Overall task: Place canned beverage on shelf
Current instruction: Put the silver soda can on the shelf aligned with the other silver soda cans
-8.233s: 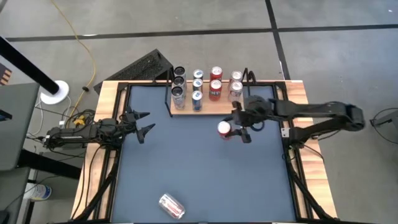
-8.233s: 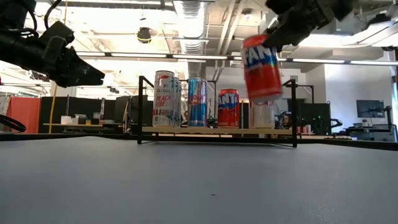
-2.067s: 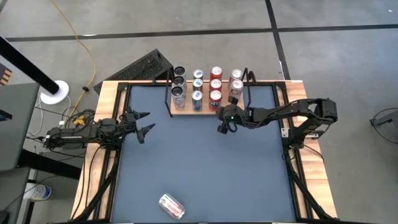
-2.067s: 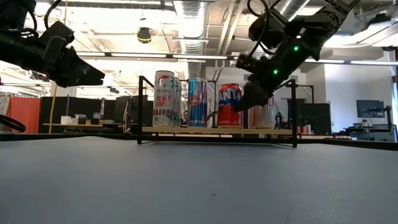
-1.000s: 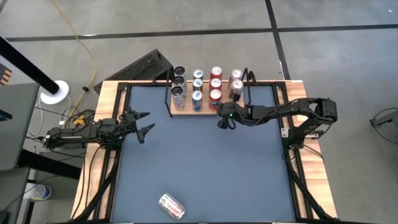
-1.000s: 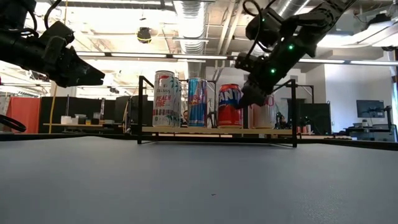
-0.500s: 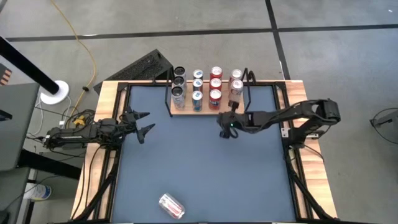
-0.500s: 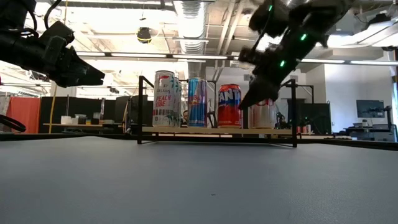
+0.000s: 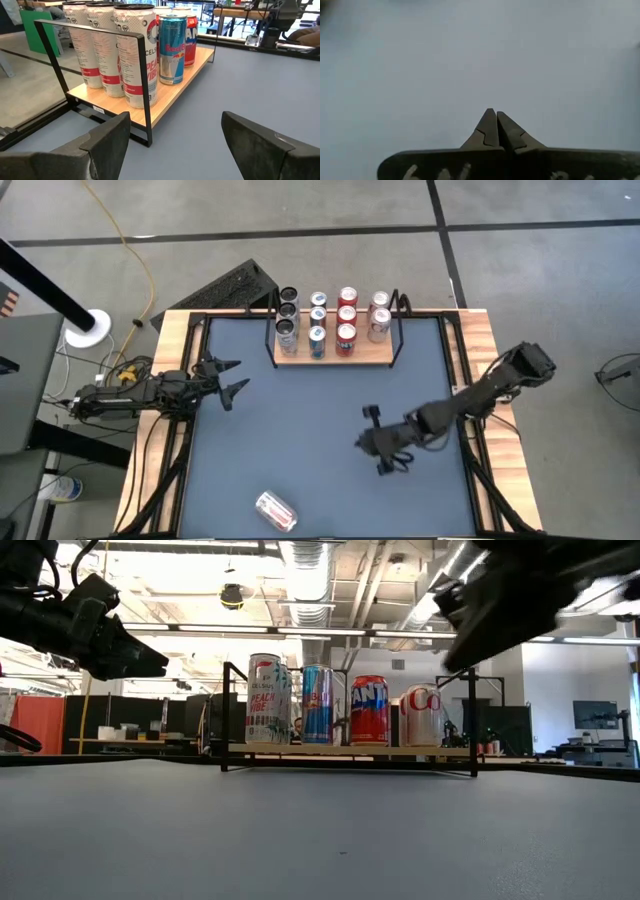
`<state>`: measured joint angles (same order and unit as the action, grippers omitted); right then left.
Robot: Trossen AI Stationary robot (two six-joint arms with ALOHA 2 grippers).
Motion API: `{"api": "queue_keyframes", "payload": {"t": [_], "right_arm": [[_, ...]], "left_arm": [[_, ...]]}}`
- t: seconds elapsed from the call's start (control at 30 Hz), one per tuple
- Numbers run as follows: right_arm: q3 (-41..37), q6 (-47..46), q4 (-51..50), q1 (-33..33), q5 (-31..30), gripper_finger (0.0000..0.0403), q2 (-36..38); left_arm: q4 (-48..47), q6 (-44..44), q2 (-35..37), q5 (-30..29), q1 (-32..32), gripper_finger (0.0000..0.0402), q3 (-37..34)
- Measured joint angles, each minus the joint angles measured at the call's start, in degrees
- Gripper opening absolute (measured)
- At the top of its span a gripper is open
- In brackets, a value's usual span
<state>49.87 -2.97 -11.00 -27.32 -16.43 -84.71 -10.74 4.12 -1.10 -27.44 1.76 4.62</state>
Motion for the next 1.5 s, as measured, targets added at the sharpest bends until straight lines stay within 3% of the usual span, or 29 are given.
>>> {"api": "queue_keyframes", "payload": {"t": [0.2, 0.5, 0.67, 0.8, 0.87, 1.0, 1.13, 1.4, 1.5], "right_arm": [[0.02, -1.12, 5.75, -6.5, -0.13, 0.0, 0.0], [0.02, -4.25, 15.51, -10.05, -0.45, 0.0, -0.58], [0.04, -7.31, 18.84, -11.5, -0.83, 0.0, -1.52], [-0.09, -8.73, 20.09, -12.65, -3.26, 0.0, -2.32], [0.04, -8.62, 20.81, -12.72, -3.27, 0.0, -2.76], [-0.04, -7.26, 20.17, -12.56, -3.22, 0.0, -2.81], [-0.04, -5.72, 19.97, -11.34, -3.21, 0.0, -2.8], [-0.04, -7.09, 17.0, -10.09, -3.19, 0.0, -2.8], [-0.04, -7.11, 16.91, -10.09, -3.19, 0.0, -2.8]], "left_arm": [[-0.01, 0.0, 0.0, 0.02, 0.0, 0.03, 0.0], [0.04, 0.45, 0.0, 0.06, -0.02, 0.03, 0.0], [0.72, 20.48, -0.02, 6.16, 0.0, 0.03, -0.08], [4.12, 25.69, -0.02, 7.55, 0.0, 0.03, -0.38], [4.64, 29.32, -0.09, 10.95, 0.02, 0.03, -0.37], [15.64, 27.9, -3.0, 27.44, -1.19, 0.0299, -0.35], [21.87, 21.61, -10.95, 31.02, -7.2, 0.0287, 3.2], [20.32, 11.84, -40.21, 22.08, -29.8, 0.0263, 21.56], [10.96, 8.21, -52.7, 15.79, -38.73, 0.0261, 32.55]]}}
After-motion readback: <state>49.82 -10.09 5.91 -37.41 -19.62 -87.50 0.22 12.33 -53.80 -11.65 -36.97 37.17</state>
